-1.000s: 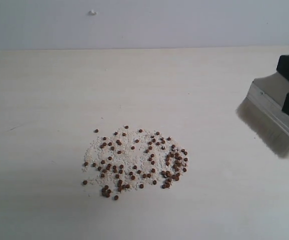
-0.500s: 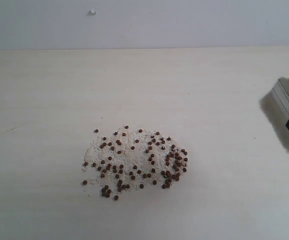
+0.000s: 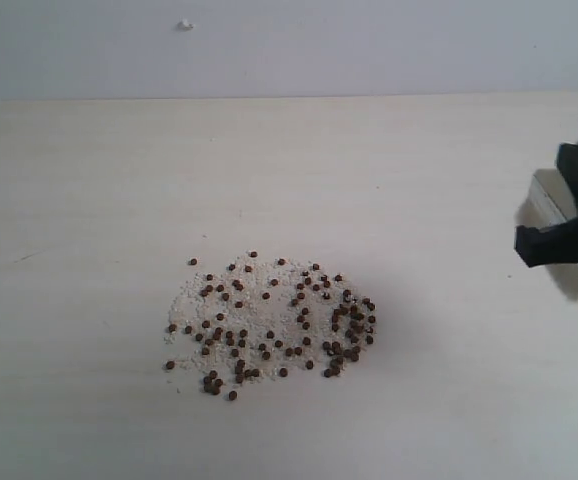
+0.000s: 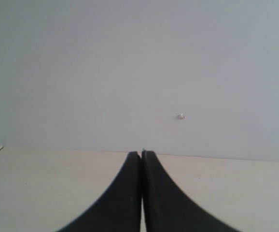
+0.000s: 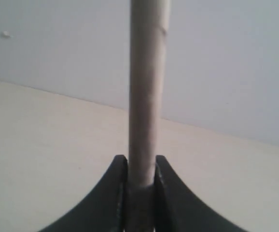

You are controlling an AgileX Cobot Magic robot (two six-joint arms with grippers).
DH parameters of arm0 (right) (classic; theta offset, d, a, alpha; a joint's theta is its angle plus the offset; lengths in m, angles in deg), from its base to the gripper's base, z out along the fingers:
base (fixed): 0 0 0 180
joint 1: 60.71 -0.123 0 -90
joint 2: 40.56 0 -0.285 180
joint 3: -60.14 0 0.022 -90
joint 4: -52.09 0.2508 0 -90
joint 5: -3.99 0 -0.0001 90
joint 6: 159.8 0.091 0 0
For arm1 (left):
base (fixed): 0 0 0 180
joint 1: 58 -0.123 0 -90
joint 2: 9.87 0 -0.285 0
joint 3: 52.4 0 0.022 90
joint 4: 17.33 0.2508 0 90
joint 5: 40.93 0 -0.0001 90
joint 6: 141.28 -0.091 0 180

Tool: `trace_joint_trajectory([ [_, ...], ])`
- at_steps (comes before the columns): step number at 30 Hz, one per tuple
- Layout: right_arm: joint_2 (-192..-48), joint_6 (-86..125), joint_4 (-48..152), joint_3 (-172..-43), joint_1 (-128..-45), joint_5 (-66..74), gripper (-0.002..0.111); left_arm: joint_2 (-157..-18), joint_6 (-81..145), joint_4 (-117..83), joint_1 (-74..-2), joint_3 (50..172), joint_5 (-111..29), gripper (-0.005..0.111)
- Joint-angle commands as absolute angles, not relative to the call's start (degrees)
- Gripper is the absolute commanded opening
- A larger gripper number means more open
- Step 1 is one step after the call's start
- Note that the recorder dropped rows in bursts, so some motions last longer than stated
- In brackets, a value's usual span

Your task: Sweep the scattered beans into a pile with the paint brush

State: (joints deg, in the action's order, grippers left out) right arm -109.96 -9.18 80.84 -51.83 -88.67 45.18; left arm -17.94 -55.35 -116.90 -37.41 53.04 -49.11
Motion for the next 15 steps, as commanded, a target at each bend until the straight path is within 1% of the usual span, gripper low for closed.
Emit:
trace_joint_trajectory([
  [1, -118.14, -9.18, 67.54, -60.7, -88.75, 35.75, 0.0, -17.65, -55.35, -117.28, -37.43, 52.91, -48.86, 0.0],
  [3, -121.82, -4.9, 67.11, -64.34, -88.75, 30.56, 0.0, -17.65, -55.35, -117.28, -37.43, 52.91, -48.86, 0.0],
  [5, -124.33, -5.59, 69.02, -65.98, -88.75, 28.95, 0.0, -17.65, -55.35, -117.28, -37.43, 52.91, -48.89, 0.0],
  [7, -125.86, -9.06, 75.21, -65.95, -88.75, 31.98, 0.0, -17.65, -55.35, -117.28, -37.43, 52.91, -48.76, 0.0],
  [11, -126.15, -18.69, 94.96, -64.99, -89.1, 41.88, 0.0, -17.65, -55.35, -117.28, -37.43, 52.91, -48.66, 0.0],
  [13, -126.15, -23.82, 102.21, -63.67, -91.17, 46.8, 0.0, -17.65, -55.35, -117.28, -37.43, 52.91, -48.66, 0.0],
  [15, -126.15, -25.09, 106.23, -62.02, -95.1, 51.84, 0.0, -17.65, -55.35, -117.28, -37.43, 52.91, -48.66, 0.0],
])
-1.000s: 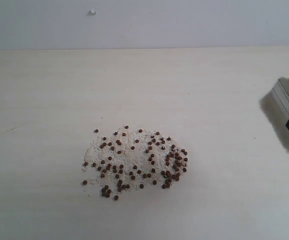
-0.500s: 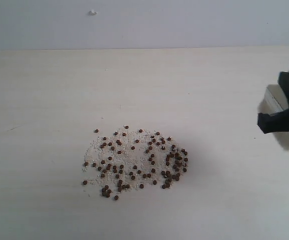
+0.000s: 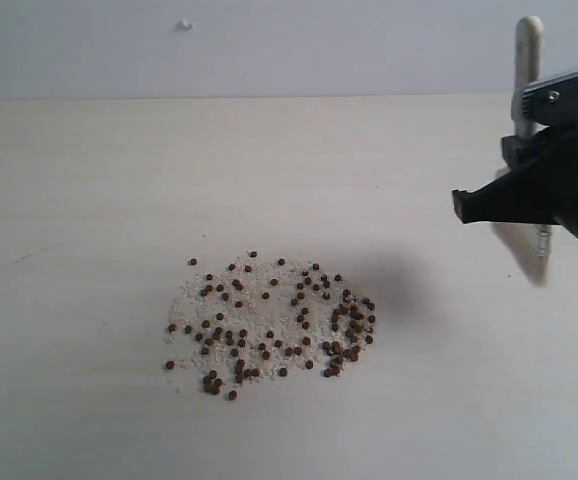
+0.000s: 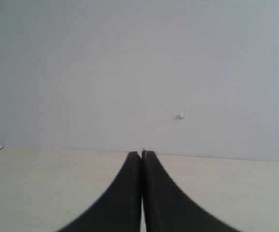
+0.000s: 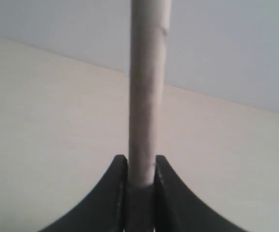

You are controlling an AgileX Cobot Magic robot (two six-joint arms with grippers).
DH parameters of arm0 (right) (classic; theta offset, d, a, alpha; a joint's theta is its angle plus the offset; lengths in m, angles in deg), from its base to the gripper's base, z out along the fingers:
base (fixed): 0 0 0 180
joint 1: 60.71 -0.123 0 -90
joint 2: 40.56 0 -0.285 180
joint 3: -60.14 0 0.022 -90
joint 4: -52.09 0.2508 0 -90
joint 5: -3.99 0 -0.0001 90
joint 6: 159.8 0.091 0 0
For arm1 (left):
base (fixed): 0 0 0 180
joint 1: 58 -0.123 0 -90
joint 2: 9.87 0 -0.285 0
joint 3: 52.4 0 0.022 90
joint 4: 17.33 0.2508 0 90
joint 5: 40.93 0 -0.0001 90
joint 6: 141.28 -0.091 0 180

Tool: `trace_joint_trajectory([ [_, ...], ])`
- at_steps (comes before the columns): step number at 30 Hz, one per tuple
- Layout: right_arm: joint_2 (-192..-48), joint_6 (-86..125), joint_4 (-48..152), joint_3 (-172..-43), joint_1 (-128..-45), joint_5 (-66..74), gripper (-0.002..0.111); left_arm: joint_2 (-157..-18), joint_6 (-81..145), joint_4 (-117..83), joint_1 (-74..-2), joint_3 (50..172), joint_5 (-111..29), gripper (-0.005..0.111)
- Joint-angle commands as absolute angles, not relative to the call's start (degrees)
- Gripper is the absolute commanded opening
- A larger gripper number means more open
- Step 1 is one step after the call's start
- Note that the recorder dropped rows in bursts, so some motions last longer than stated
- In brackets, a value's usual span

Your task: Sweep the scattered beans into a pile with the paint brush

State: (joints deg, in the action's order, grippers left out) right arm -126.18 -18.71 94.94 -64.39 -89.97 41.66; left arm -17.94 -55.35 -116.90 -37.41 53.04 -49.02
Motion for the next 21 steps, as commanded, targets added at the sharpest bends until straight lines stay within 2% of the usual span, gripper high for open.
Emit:
trace_joint_trajectory([
  [1, -126.15, -25.09, 107.29, -61.4, -97.0, 53.53, 0.0, -17.65, -55.35, -117.28, -37.43, 52.91, -48.66, 0.0],
  [7, -128.91, -24.4, 118.24, -60.86, -110.11, 64.2, 0.0, -17.65, -55.35, -117.28, -37.43, 52.91, -48.66, 0.0],
  [16, -140.33, -18.06, 126.32, -64.57, -120.29, 71.25, 0.0, -17.65, -55.35, -117.28, -37.43, 52.91, -48.66, 0.0],
  [21, -143.25, -17.38, 131.54, -66.54, -121.07, 73.21, 0.0, -17.65, -55.35, -117.28, -37.43, 52.91, -48.66, 0.0],
])
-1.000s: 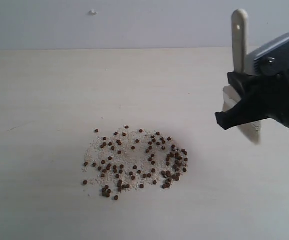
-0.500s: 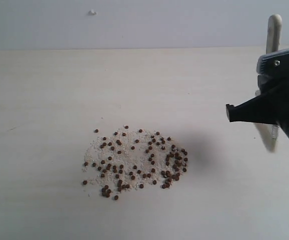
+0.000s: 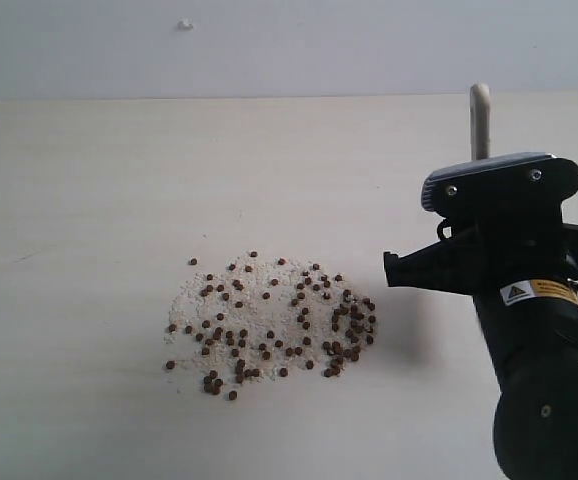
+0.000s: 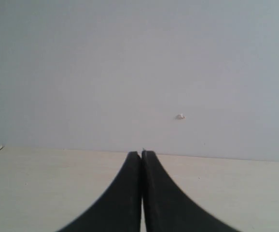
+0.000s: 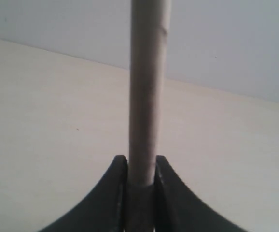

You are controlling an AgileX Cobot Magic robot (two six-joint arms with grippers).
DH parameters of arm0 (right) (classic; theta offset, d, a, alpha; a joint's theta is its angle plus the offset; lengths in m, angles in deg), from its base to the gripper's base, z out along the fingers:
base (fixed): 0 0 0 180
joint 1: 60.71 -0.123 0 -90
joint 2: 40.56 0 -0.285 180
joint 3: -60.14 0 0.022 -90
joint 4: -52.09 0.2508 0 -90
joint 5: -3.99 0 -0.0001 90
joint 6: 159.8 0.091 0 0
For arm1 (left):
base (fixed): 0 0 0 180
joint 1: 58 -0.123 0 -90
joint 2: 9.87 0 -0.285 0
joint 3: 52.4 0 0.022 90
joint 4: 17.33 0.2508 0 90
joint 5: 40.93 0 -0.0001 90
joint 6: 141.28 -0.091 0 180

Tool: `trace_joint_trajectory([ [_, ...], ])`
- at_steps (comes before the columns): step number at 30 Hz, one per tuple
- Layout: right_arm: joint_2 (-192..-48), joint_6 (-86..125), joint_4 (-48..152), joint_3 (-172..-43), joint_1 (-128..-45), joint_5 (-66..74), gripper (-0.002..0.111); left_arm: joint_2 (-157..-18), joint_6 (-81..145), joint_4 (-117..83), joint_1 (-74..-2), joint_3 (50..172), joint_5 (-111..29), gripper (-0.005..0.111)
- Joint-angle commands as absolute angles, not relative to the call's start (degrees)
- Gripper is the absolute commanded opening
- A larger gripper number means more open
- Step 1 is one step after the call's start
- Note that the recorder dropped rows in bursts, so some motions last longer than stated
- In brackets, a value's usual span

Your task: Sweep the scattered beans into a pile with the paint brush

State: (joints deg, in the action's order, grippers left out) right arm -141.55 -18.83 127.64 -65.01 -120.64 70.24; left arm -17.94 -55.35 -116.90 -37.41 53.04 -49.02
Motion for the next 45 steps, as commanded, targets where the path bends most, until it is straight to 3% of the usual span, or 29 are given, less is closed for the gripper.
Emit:
trace_joint_trajectory([
  [1, -143.5, -16.91, 131.63, -66.6, -121.07, 72.68, 0.0, -17.65, -55.35, -117.28, -37.43, 52.91, -48.66, 0.0],
  [19, -144.2, -15.17, 133.17, -66.85, -121.07, 66.14, 0.0, -17.65, -55.35, -117.28, -37.43, 52.91, -48.66, 0.0],
  [38, -155.26, -17.57, 129.17, -82.78, -121.07, 53.13, 0.0, -17.65, -55.45, -117.28, -37.21, 52.91, -48.68, 0.0],
  [45, -155.26, -21.33, 128.11, -89.78, -121.07, 59.05, 0.0, -17.65, -55.44, -117.28, -37.21, 52.91, -48.68, 0.0],
])
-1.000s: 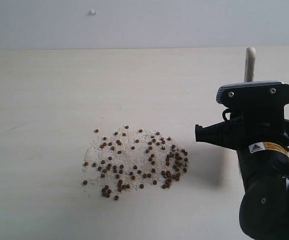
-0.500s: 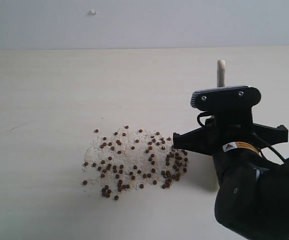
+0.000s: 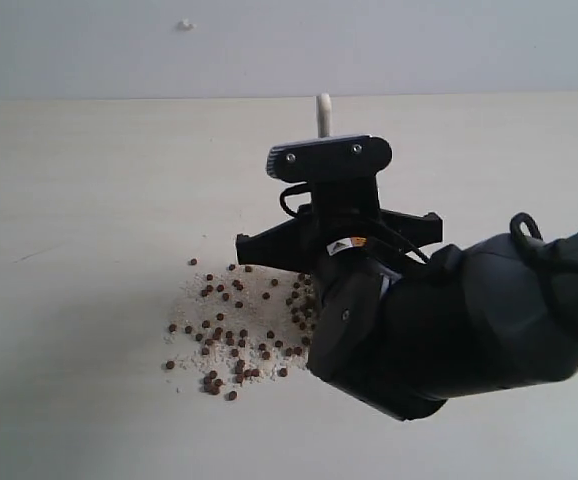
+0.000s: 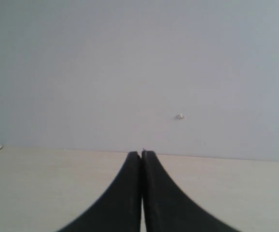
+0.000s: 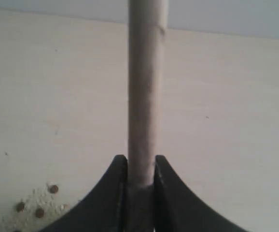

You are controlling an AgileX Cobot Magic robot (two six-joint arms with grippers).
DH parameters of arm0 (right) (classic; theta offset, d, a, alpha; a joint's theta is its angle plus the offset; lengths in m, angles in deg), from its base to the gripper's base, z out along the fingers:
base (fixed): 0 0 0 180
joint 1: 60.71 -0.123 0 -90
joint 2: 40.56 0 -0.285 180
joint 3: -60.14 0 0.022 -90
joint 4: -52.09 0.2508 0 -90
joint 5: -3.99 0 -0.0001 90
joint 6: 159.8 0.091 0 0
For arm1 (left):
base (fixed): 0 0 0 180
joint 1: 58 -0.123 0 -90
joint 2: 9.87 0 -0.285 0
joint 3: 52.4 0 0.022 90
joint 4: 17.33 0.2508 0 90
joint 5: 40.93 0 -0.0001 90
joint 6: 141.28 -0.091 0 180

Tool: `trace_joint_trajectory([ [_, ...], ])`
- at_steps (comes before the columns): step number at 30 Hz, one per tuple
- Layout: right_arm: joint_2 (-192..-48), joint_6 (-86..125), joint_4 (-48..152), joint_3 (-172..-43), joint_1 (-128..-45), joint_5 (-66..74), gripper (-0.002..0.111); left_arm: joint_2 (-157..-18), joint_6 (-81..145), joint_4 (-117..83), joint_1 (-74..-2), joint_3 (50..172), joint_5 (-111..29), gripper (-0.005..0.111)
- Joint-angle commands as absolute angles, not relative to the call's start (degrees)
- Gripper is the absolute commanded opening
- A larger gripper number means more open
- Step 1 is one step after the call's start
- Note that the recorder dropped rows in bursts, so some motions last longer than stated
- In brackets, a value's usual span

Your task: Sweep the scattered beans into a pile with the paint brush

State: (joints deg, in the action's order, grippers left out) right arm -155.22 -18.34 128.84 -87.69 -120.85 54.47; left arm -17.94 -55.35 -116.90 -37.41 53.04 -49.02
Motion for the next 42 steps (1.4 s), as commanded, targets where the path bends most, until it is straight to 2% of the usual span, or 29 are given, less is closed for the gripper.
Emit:
trace_joint_trajectory([
  [1, -155.04, -22.8, 128.38, -89.92, -121.07, 59.79, 0.0, -17.65, -55.44, -117.28, -37.21, 52.91, -48.68, 0.0],
  [10, -152.37, -36.69, 138.35, -88.11, -121.07, 64.05, 0.0, -17.65, -55.33, -117.28, -37.21, 52.91, -48.68, 0.0],
  [17, -152.37, -36.59, 145.13, -84.83, -122.7, 55.2, 0.0, -17.65, -55.45, -117.28, -36.25, 52.91, -48.53, 0.0],
  [23, -152.37, -32.52, 144.03, -84.93, -127.7, 54.83, 0.0, -17.65, -55.35, -117.28, -36.24, 52.91, -48.53, 0.0],
  [26, -152.75, -29.63, 143.9, -84.93, -127.98, 54.6, 0.0, -17.65, -55.35, -117.28, -36.24, 52.91, -48.53, 0.0],
  [30, -155.6, -15.45, 135.53, -85.2, -127.98, 54.71, 0.0, -17.65, -55.46, -117.28, -36.24, 52.91, -48.42, 0.0],
  [33, -158.98, -13.02, 135.5, -89.9, -127.98, 58.42, 0.0, -17.65, -55.34, -117.28, -36.24, 52.91, -48.41, 0.0],
  [37, -157.47, -20.85, 136.09, -92.93, -127.98, 61.83, 0.0, -17.65, -55.34, -117.28, -36.24, 52.91, -48.41, 0.0],
  [42, -146.68, -34.98, 133.75, -92.93, -127.98, 61.88, 0.0, -17.65, -55.44, -117.28, -36.24, 52.91, -48.41, 0.0],
])
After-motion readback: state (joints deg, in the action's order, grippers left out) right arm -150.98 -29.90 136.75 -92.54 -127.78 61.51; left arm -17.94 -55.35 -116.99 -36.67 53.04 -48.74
